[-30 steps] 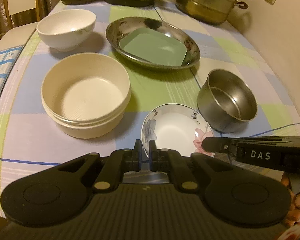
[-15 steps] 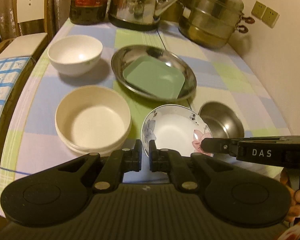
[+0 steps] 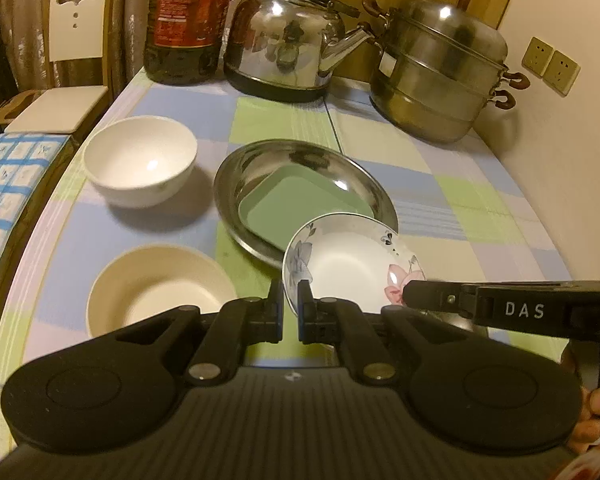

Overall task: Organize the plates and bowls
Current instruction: 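Carry the floral dish onto the green tray and open the left gripper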

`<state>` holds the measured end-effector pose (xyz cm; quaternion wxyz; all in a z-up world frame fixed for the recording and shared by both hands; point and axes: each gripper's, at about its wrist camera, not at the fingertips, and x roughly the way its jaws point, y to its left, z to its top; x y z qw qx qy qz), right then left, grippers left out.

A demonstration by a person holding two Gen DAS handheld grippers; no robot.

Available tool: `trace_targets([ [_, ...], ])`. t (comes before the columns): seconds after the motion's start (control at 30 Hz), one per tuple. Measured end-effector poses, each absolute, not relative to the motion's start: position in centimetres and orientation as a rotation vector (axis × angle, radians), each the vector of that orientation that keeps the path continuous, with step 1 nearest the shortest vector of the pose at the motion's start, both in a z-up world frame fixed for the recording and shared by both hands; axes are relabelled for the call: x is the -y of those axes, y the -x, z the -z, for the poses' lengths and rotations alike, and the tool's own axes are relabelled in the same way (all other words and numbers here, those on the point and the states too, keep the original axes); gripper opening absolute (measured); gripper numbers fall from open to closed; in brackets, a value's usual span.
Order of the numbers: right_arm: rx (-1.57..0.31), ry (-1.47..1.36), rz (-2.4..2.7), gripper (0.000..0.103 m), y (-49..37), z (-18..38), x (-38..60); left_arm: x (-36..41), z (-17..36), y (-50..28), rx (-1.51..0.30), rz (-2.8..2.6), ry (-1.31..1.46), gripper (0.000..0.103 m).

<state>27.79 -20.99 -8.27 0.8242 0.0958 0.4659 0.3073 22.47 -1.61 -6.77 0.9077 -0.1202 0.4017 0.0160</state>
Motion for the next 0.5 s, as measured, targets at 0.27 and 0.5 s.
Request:
trace_targets([
  [0.27,-1.003,-0.240,-0.589,0.009,-31.8,9.0,20.3,0.5,7.3,-27.7,-0.839,0.031,0.216,0.005],
  [0.5,-1.028,-0.270,-0.506,0.009,-35.0,10.4,19.4,-0.8,9.0,-32.7,-0.886,0.099,0.164,0.005],
])
